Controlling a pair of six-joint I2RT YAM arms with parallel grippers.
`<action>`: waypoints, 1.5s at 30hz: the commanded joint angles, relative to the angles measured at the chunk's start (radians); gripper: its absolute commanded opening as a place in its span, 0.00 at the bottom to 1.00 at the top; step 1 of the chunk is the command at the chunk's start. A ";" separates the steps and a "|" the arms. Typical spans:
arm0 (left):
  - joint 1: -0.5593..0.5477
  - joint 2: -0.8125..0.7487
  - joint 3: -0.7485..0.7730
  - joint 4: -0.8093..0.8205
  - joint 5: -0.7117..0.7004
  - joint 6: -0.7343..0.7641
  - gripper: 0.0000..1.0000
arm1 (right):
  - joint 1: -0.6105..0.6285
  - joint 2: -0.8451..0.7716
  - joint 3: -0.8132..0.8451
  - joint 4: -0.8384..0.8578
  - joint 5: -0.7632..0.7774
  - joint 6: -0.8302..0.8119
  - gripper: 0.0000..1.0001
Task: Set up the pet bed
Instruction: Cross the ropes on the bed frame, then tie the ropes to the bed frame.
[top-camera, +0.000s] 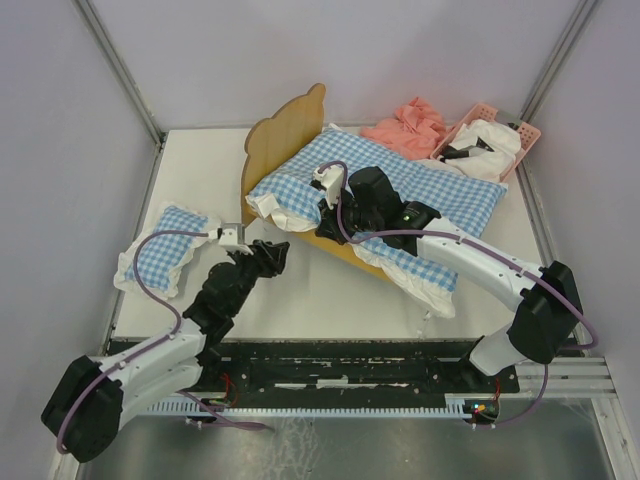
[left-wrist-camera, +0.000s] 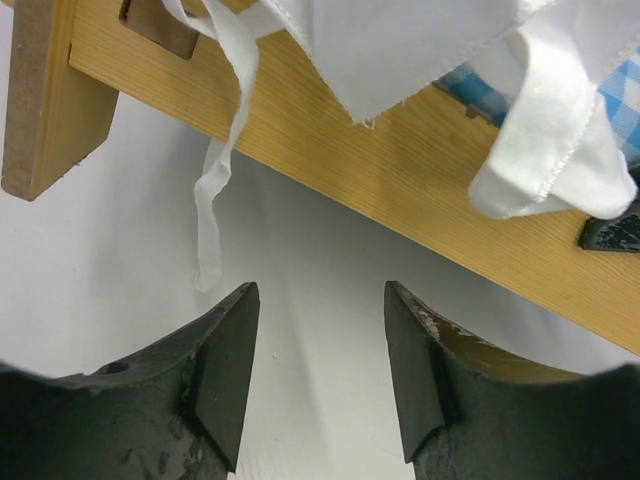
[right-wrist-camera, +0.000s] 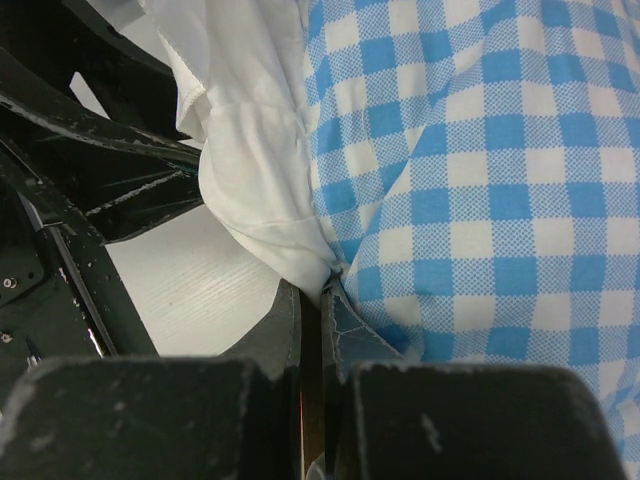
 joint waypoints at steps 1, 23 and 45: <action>-0.001 0.109 0.018 0.171 -0.053 0.046 0.64 | -0.017 -0.065 0.061 0.218 0.026 0.002 0.02; 0.001 0.502 0.098 0.555 -0.159 0.278 0.68 | -0.017 -0.078 0.059 0.211 0.012 -0.015 0.02; 0.001 0.817 0.181 0.990 -0.184 0.521 0.68 | -0.017 -0.100 0.062 0.175 -0.011 -0.037 0.02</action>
